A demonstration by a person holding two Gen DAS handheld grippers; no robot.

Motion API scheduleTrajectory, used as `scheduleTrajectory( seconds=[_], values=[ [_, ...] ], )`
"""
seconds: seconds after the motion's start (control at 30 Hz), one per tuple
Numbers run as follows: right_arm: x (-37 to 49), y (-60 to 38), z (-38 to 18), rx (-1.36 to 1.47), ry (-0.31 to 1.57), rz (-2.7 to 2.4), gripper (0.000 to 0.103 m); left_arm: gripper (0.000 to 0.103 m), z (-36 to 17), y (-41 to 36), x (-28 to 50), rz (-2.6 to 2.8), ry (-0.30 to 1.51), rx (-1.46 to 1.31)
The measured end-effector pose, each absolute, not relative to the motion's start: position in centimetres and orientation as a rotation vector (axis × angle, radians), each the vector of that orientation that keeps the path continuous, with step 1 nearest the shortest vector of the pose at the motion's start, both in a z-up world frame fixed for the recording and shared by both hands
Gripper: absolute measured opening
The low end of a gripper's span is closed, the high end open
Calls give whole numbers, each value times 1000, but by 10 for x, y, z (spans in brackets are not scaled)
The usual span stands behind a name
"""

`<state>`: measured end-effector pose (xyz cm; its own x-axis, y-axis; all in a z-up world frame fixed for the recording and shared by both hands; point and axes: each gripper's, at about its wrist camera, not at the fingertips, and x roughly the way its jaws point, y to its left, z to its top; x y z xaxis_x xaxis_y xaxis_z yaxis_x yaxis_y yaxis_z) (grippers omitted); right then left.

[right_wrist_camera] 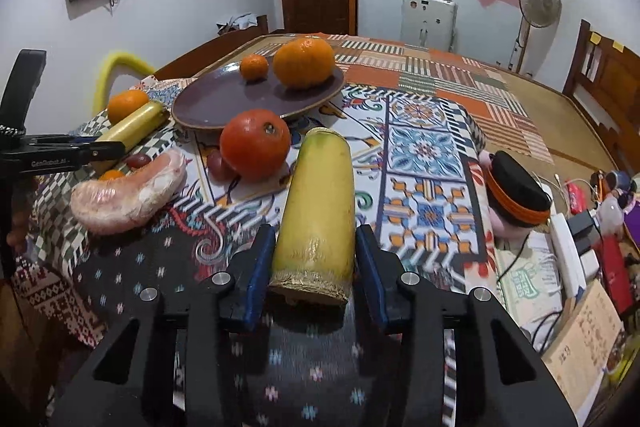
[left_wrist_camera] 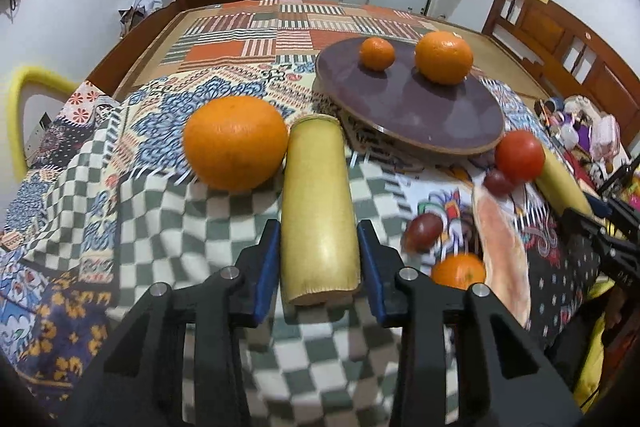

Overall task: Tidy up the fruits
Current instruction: 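Move the left tool to one yellow cylinder while the right tool approaches the other, then grasp and lift a yellow cylinder with the left tool while the right tool lifts the other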

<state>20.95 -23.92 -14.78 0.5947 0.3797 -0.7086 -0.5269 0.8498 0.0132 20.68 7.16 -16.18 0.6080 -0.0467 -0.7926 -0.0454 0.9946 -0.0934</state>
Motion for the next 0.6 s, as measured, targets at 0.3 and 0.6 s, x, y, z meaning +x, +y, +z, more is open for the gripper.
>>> scheduleTrajectory(
  seconds=[0.3, 0.6],
  values=[
    [192, -250, -143, -247, 791, 529, 38, 38, -159, 70, 163, -33, 958, -43],
    [201, -246, -137, -272, 814, 535, 39, 38, -162, 70, 181, -70, 1021, -43]
  ],
)
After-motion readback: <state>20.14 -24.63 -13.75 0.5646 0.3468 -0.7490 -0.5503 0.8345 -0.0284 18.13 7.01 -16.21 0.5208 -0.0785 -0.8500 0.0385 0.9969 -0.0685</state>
